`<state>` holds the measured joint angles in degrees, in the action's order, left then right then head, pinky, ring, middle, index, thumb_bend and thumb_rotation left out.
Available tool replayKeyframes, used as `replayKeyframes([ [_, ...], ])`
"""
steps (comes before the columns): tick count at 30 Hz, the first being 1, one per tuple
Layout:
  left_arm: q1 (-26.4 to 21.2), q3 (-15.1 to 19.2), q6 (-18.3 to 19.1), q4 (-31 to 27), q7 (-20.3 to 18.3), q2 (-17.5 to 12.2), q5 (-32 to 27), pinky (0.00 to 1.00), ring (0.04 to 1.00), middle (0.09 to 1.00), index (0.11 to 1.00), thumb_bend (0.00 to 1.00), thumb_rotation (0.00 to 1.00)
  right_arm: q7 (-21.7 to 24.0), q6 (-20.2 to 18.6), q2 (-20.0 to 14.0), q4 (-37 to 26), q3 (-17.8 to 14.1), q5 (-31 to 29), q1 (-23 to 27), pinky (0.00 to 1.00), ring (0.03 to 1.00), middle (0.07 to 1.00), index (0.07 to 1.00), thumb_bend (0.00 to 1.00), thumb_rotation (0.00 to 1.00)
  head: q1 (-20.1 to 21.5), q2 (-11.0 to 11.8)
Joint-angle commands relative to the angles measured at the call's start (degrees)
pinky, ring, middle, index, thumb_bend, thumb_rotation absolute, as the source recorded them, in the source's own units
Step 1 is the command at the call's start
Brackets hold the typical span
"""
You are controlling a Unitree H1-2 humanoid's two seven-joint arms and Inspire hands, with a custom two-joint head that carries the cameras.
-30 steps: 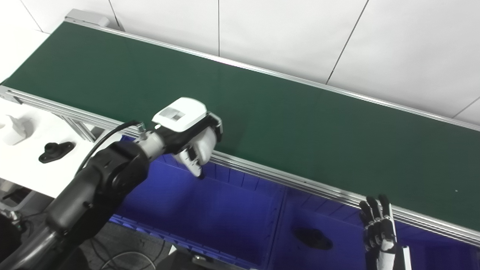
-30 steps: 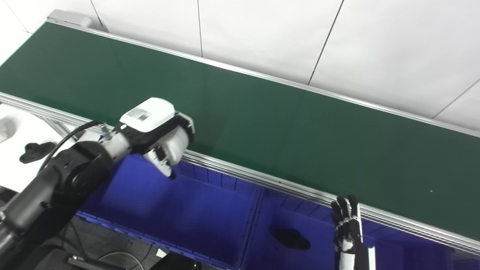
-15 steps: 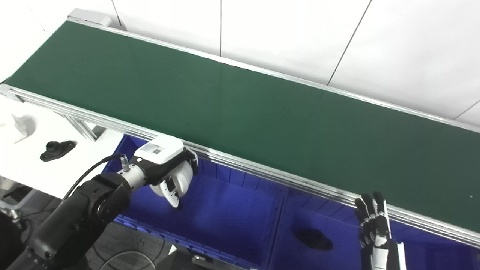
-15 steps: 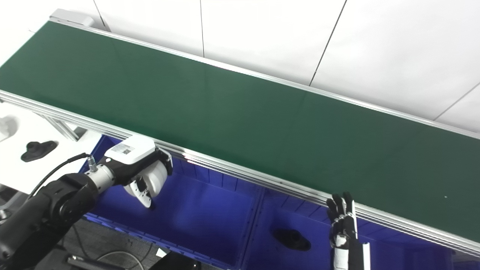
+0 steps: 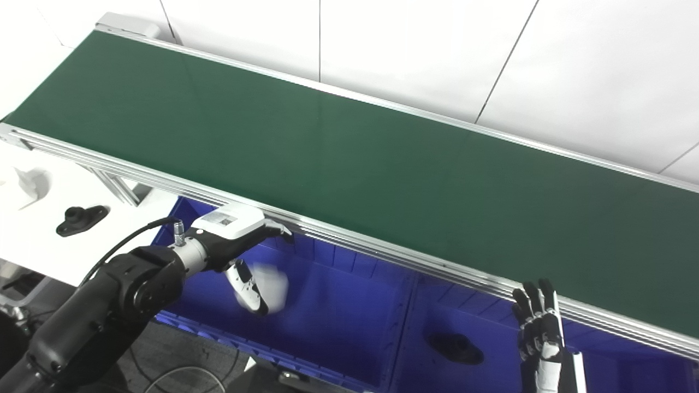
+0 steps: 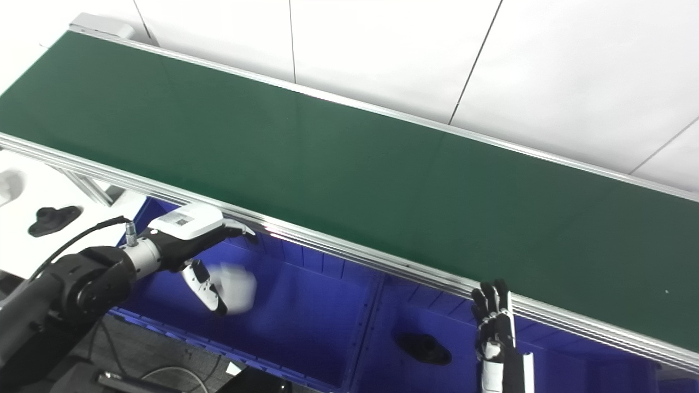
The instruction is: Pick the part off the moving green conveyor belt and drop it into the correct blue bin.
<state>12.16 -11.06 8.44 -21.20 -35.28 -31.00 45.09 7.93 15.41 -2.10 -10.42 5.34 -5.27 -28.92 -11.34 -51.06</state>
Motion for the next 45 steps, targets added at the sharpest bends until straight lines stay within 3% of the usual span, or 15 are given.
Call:
replayKeyframes([
  [1, -1.1, 0.2, 0.4, -2.2, -0.3, -1.1, -0.9, 1.0, 1.0, 1.0, 1.0, 1.0, 0.37, 0.1, 0.5, -0.1, -1.8, 0.1, -0.6, -0.1, 0.97, 0.95, 0.962, 1.0, 0.79, 0.94, 0.1, 0.0],
  [7, -0.9, 0.6, -1.5, -2.9, 0.3, -1.6, -2.9, 1.0, 1.0, 1.0, 1.0, 1.0, 0.36, -0.1, 0.2, -0.1, -1.9, 0.1, -0.2, -0.3, 0.96, 0.949, 0.961, 1.0, 0.8, 0.94, 0.4, -0.1],
  [10, -0.6, 1.5, -2.5, -5.0, -0.2, -1.8, -8.6, 1.0, 1.0, 1.0, 1.0, 1.0, 0.37, -0.1, 0.3, 0.1, -2.0, 0.3, -0.3, -0.4, 0.96, 0.95, 0.961, 1.0, 0.8, 0.94, 0.9, -0.4],
  [13, 0.3, 3.3, -5.1, -7.1, 1.7, -0.8, -17.3, 1.0, 1.0, 1.0, 1.0, 1.0, 0.38, -0.3, 0.0, 0.1, -2.4, 0.5, 0.6, -0.6, 0.96, 0.948, 0.96, 1.0, 0.8, 0.95, 1.0, -0.5],
  [17, 3.7, 7.3, 0.3, -14.1, 3.4, 4.7, -34.2, 1.0, 1.0, 1.0, 1.0, 1.0, 0.41, -0.6, -0.4, 0.4, -2.6, 0.6, 0.8, -0.5, 0.96, 0.949, 0.963, 1.0, 0.8, 0.94, 1.3, -0.6],
  [20, 6.1, 8.2, 1.4, -15.8, 6.2, 8.9, -39.5, 1.0, 1.0, 1.0, 1.0, 1.0, 0.5, -0.7, -0.4, 0.5, -2.5, 0.8, 0.9, -0.3, 0.95, 0.948, 0.961, 1.0, 0.8, 0.94, 1.4, -0.6],
  [23, 8.3, 8.2, -1.3, -13.1, 10.4, 15.4, -43.6, 1.0, 1.0, 1.0, 1.0, 1.0, 0.58, -1.0, -0.1, 0.6, -2.0, 0.9, 1.3, 0.1, 0.95, 0.947, 0.959, 1.0, 0.79, 0.94, 1.5, -0.5],
  [30, 9.8, 5.1, -5.1, -8.8, 16.0, 23.7, -44.3, 1.0, 1.0, 1.0, 1.0, 1.0, 0.59, -1.5, 0.3, 0.9, -1.7, 1.4, 3.1, 0.3, 0.93, 0.939, 0.958, 1.0, 0.78, 0.96, 2.1, -0.5],
  [39, 11.9, 1.4, -9.0, -7.2, 20.1, 28.4, -43.4, 1.0, 1.0, 1.0, 1.0, 1.0, 0.56, -1.8, 0.7, 1.2, -2.1, 2.1, 3.9, -0.1, 0.93, 0.937, 0.96, 1.0, 0.8, 0.96, 3.6, -0.8],
  [42, 13.6, 0.9, -11.1, -7.8, 22.3, 29.6, -41.6, 1.0, 1.0, 1.0, 1.0, 1.0, 0.58, -2.0, 0.4, 1.4, -2.7, 2.6, 4.5, -0.5, 0.92, 0.935, 0.958, 1.0, 0.8, 0.97, 5.3, -1.0],
  [45, 16.2, 0.5, -12.9, -9.0, 24.4, 30.3, -39.6, 1.0, 1.0, 1.0, 1.0, 1.0, 0.58, -2.4, 0.1, 2.0, -3.2, 3.2, 5.3, -1.0, 0.91, 0.93, 0.954, 1.0, 0.81, 0.96, 9.7, -1.6],
])
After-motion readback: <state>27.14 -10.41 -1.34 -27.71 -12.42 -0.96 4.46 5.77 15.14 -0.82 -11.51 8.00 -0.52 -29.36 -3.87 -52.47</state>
